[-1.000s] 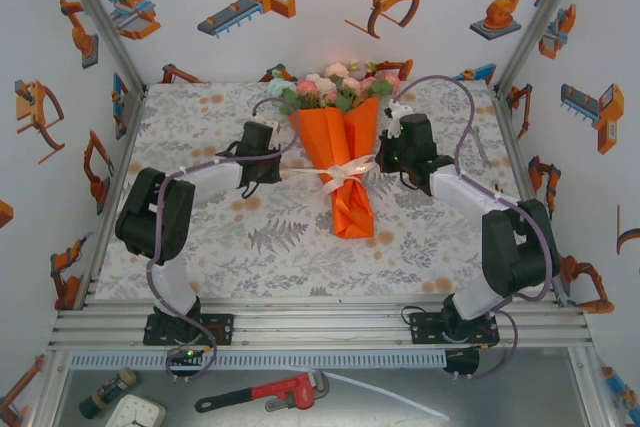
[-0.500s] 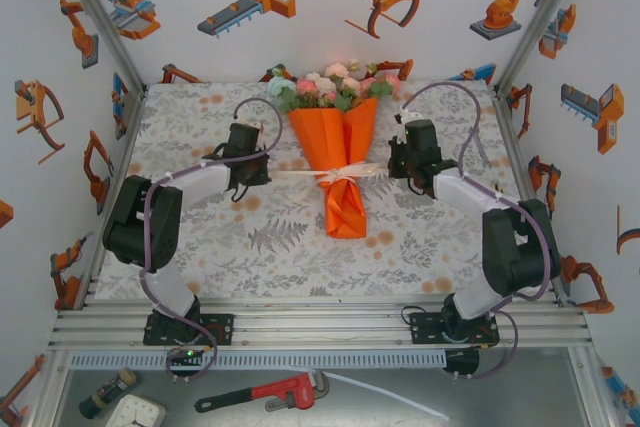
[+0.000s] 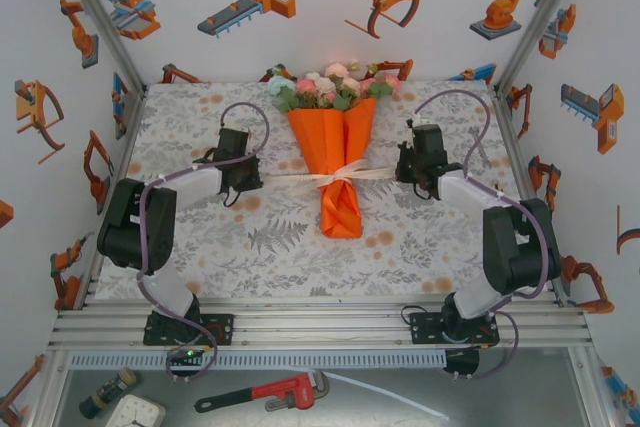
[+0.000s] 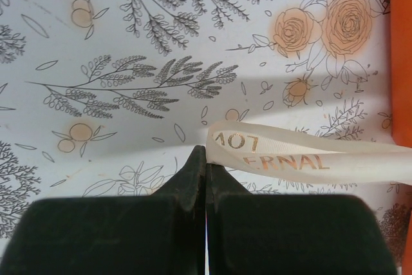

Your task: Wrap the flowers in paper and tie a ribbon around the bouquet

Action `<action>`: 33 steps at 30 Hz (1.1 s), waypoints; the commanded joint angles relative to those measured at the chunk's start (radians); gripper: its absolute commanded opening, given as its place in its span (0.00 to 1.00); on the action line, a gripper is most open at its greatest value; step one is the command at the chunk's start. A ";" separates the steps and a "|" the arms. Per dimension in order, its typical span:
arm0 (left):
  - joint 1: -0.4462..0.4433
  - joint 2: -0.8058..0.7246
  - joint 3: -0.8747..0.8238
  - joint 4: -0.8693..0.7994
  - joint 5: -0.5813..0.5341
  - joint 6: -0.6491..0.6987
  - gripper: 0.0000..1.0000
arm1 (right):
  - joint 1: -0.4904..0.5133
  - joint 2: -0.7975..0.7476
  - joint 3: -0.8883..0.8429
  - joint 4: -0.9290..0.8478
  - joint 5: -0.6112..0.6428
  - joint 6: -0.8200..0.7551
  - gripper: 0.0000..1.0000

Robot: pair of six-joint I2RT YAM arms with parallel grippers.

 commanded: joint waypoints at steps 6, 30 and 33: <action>0.076 -0.036 -0.040 -0.048 -0.067 -0.025 0.00 | -0.078 -0.005 -0.028 -0.039 0.133 0.081 0.00; 0.063 -0.171 -0.121 0.106 0.074 0.009 0.13 | -0.130 -0.128 -0.091 0.044 -0.090 0.195 0.05; 0.040 -0.259 -0.140 0.155 0.134 0.026 0.35 | -0.106 -0.225 -0.077 0.041 -0.122 0.160 0.27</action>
